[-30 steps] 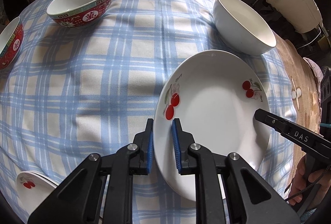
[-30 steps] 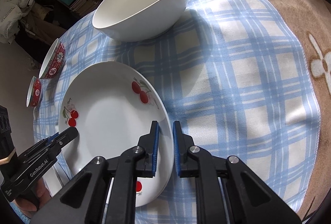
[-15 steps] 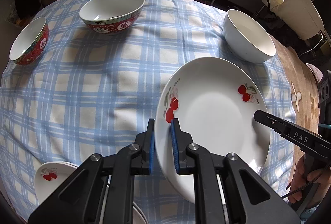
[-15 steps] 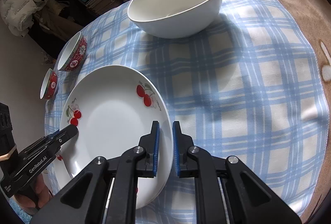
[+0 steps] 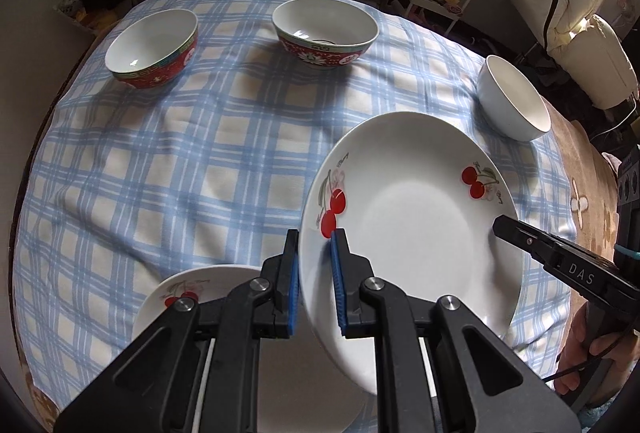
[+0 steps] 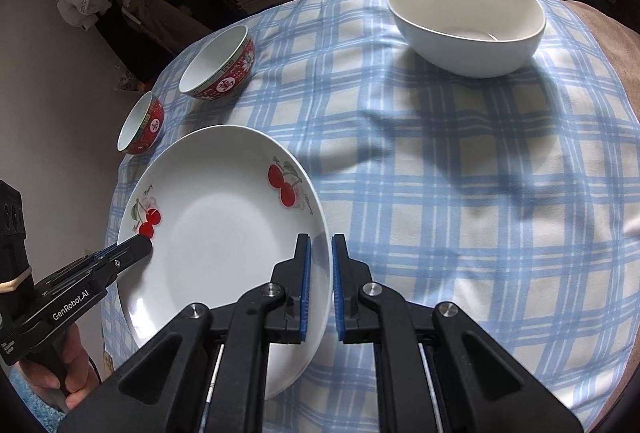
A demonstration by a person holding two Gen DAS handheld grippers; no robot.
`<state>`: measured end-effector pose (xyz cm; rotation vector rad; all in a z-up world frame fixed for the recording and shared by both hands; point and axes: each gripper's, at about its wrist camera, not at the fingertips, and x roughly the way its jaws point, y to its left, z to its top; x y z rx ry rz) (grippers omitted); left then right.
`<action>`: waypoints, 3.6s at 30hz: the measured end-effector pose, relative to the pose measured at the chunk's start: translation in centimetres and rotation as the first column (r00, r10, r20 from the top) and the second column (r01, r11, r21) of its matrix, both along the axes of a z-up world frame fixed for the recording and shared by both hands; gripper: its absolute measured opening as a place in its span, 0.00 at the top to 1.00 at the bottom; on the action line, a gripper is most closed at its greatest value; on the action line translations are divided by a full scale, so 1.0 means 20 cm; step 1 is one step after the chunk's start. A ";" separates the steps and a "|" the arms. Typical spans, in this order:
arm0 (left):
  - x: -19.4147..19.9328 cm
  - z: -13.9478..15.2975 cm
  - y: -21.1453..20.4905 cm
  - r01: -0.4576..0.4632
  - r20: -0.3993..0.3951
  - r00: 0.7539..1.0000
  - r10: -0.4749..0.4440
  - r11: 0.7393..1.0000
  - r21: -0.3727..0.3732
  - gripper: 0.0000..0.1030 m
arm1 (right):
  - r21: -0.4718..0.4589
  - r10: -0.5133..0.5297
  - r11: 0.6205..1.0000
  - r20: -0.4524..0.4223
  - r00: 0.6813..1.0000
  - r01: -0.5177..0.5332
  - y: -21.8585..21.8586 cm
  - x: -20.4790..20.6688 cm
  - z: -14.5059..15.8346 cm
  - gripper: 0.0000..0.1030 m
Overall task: Organize plates and bowls
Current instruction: 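Lift the cherry plate with both tools and carry it toward the plate stack, then lower the cherry plate onto the plate stack and open both tools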
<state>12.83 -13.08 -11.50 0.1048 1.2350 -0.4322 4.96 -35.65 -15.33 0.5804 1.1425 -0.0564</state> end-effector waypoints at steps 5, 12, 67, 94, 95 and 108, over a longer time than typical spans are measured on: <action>-0.02 0.03 0.19 -0.053 0.001 0.999 0.053 0.998 0.018 0.86 | 0.043 0.050 0.998 0.015 0.999 -0.051 0.15 0.03 0.00 0.89; -0.08 0.11 0.44 -0.140 0.017 0.990 0.139 0.990 0.019 0.86 | 0.061 0.146 0.987 0.058 0.988 -0.150 0.36 0.04 0.06 0.89; -0.24 -0.20 0.71 -0.235 -0.049 0.969 0.241 0.966 0.111 0.80 | -0.188 0.320 0.928 -0.042 0.946 -0.322 0.81 0.03 -0.09 0.89; -0.24 -0.18 0.68 -0.204 0.002 0.979 0.206 0.965 0.164 0.81 | -0.179 0.333 0.925 -0.045 0.942 -0.336 0.81 0.05 -0.08 0.89; -0.24 -0.16 0.67 -0.199 0.010 0.980 0.200 0.968 0.153 0.81 | -0.175 0.332 0.926 -0.043 0.942 -0.334 0.81 0.05 -0.07 0.89; -0.12 0.11 0.36 -0.102 0.105 0.990 0.089 0.986 0.129 0.72 | -0.211 0.178 0.963 0.028 0.984 -0.169 0.50 0.13 0.14 0.69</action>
